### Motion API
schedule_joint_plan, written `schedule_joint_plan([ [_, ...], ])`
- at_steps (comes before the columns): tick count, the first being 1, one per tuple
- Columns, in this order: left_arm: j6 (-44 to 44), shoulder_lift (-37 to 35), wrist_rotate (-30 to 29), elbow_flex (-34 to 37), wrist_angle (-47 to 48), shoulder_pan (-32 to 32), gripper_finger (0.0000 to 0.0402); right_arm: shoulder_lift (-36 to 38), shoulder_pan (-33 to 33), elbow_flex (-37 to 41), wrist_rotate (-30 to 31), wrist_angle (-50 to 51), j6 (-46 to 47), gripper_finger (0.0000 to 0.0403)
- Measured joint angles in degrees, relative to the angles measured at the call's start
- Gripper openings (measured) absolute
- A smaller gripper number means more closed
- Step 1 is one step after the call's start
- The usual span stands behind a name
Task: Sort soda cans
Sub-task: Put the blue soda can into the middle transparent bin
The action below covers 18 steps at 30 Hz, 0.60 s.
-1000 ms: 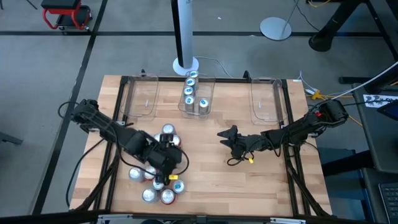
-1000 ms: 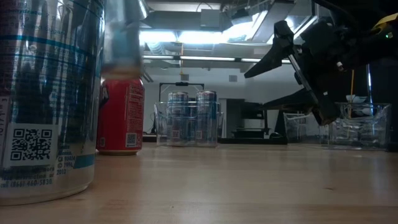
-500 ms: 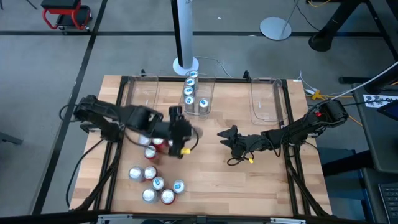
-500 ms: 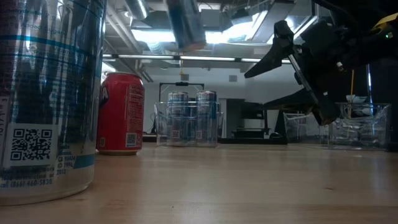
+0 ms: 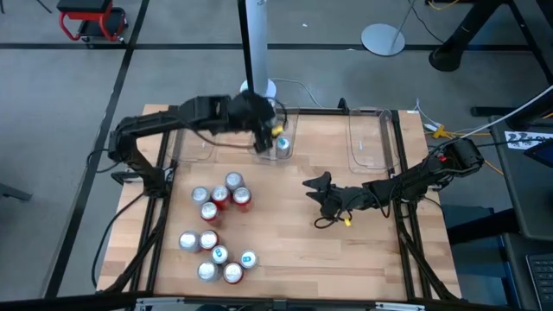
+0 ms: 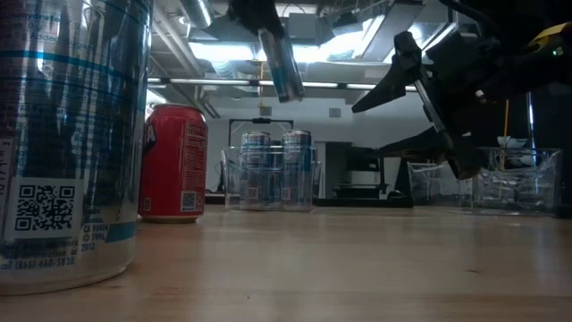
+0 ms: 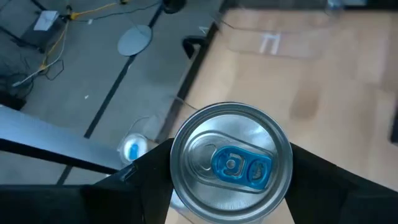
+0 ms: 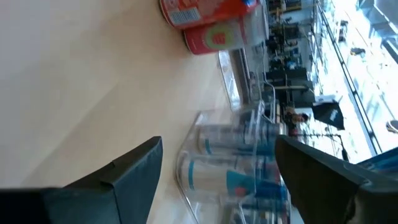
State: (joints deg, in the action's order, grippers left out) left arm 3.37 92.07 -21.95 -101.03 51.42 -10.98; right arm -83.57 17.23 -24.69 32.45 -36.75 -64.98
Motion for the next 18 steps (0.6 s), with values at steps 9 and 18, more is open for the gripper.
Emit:
schedule_joint_plan([
  [9,-2.0,1.5,9.7,0.3,-4.1,-10.5,0.0237,0.0,0.0,0.0,1.1,0.2,0.0,0.0310],
  [18,-3.1,8.2,11.4,0.4,-9.6,-14.5,0.0237,0.0,0.0,0.0,1.2,0.4,-0.1,0.0310],
])
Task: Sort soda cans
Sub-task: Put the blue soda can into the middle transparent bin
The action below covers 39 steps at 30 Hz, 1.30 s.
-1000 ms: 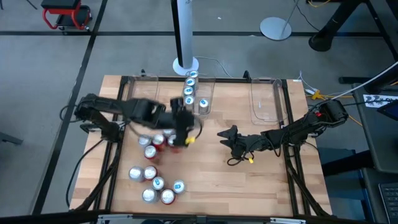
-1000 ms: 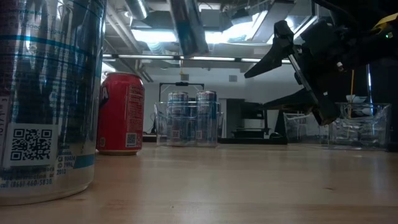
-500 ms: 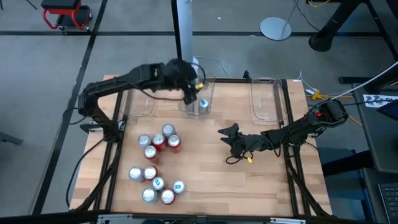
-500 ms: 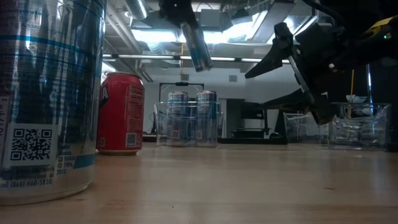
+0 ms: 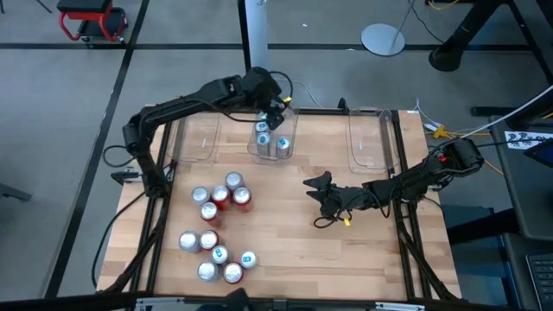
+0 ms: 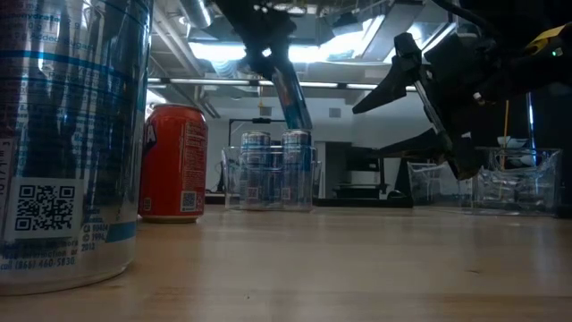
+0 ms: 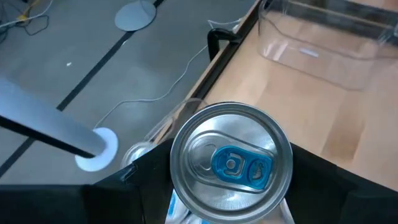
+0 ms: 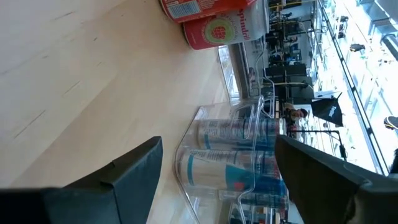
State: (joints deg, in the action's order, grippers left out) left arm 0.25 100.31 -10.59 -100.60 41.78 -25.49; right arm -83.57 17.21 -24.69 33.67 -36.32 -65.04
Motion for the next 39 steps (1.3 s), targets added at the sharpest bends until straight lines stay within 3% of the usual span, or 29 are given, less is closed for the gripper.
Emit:
schedule_joint_plan([
  [18,-6.4,13.0,2.2,0.0,-6.4,-6.5,0.0237,0.0,0.0,0.0,-0.1,0.7,-0.2,0.0310],
  [23,-7.9,14.4,4.8,0.0,-8.4,-6.5,0.0237,0.0,0.0,0.0,0.0,1.0,-0.5,0.0310],
  [39,-7.8,17.5,4.9,0.0,-8.3,-6.5,0.0238,0.0,0.0,0.0,0.2,2.1,0.2,0.0310],
])
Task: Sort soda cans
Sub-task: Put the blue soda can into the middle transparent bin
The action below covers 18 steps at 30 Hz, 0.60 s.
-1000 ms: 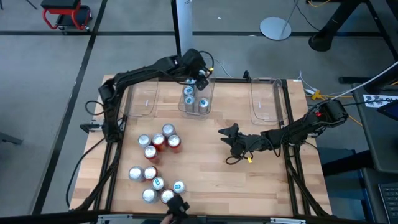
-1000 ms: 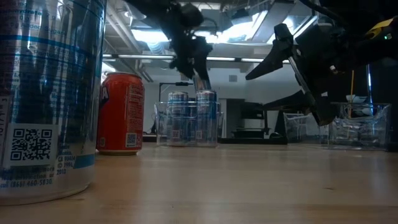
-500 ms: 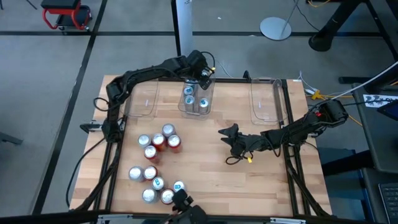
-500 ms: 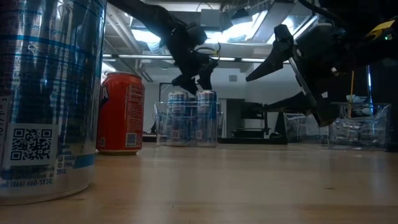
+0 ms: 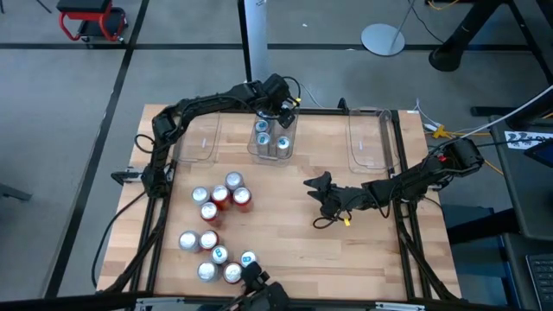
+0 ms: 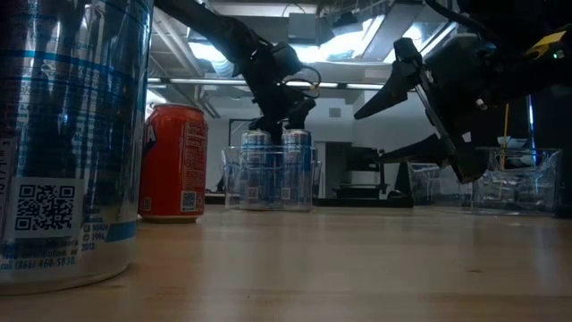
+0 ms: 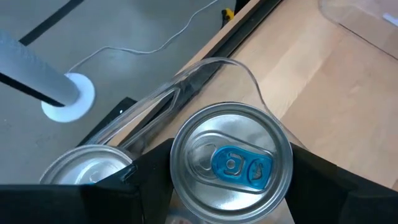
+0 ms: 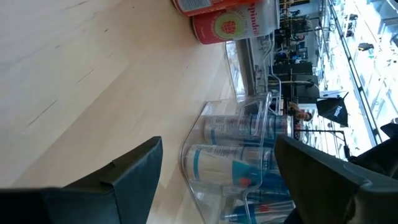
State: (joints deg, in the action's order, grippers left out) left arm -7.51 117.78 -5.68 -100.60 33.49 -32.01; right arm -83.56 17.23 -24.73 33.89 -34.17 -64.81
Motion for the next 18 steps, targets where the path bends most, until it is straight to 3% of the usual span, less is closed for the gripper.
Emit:
schedule_joint_plan([
  [7,-1.8,0.0,-0.9,0.0,0.0,-0.1,0.0243,0.0,0.0,0.0,0.0,0.0,0.2,0.0310],
  [14,-2.6,0.0,-0.9,0.0,-0.2,-0.1,0.0296,0.0,0.0,0.0,0.0,0.4,0.2,0.0310],
  [18,-2.6,0.0,-1.0,0.0,-0.1,-0.1,0.0306,0.0,0.0,0.0,0.0,1.0,0.7,0.0310],
])
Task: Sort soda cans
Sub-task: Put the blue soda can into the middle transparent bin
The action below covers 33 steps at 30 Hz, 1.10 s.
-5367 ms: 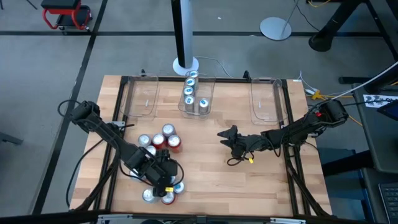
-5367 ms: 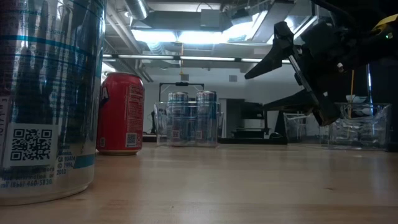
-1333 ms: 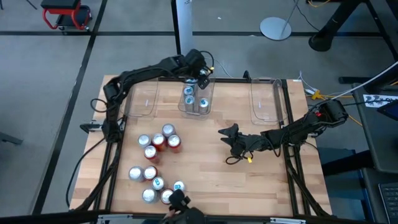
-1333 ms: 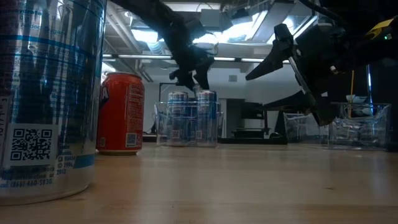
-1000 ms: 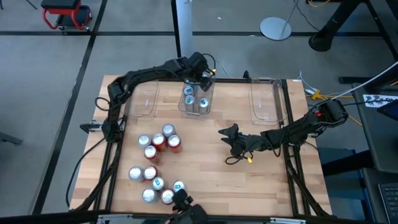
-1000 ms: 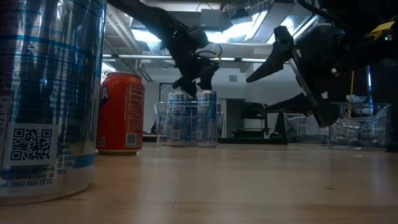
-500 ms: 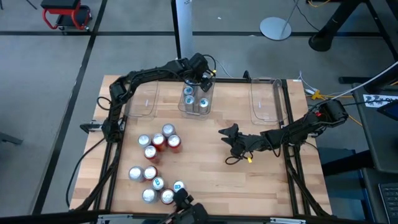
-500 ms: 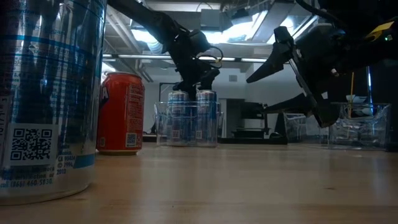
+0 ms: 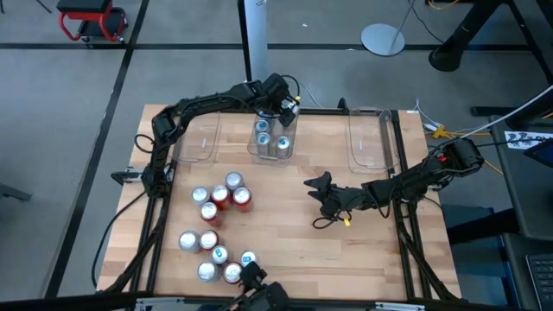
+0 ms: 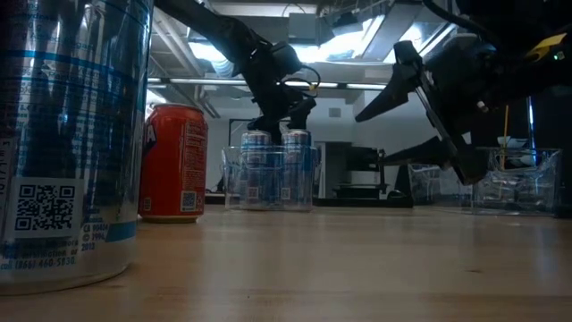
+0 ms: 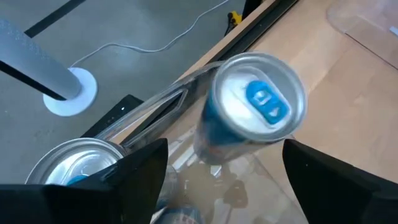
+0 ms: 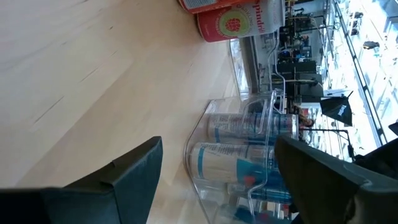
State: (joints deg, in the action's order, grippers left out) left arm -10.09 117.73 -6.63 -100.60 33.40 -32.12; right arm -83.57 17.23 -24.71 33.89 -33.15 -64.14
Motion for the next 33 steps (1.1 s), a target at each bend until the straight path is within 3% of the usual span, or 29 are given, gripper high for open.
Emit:
schedule_joint_plan([
  [9,0.9,-3.1,-0.2,0.0,0.8,0.0,0.0301,0.0,0.0,0.0,0.0,0.3,0.0,0.0310],
  [17,2.4,-11.7,-0.1,0.0,5.2,2.0,0.0301,0.0,0.0,0.0,-0.5,0.2,0.0,0.0310],
  [26,4.5,-23.2,-0.1,0.0,14.4,9.5,0.0301,0.0,0.0,0.0,-0.6,0.1,1.2,0.0310],
  [33,1.3,-29.6,-1.4,0.0,23.5,17.7,0.0301,0.0,0.0,0.0,-0.6,0.0,2.3,0.0310],
])
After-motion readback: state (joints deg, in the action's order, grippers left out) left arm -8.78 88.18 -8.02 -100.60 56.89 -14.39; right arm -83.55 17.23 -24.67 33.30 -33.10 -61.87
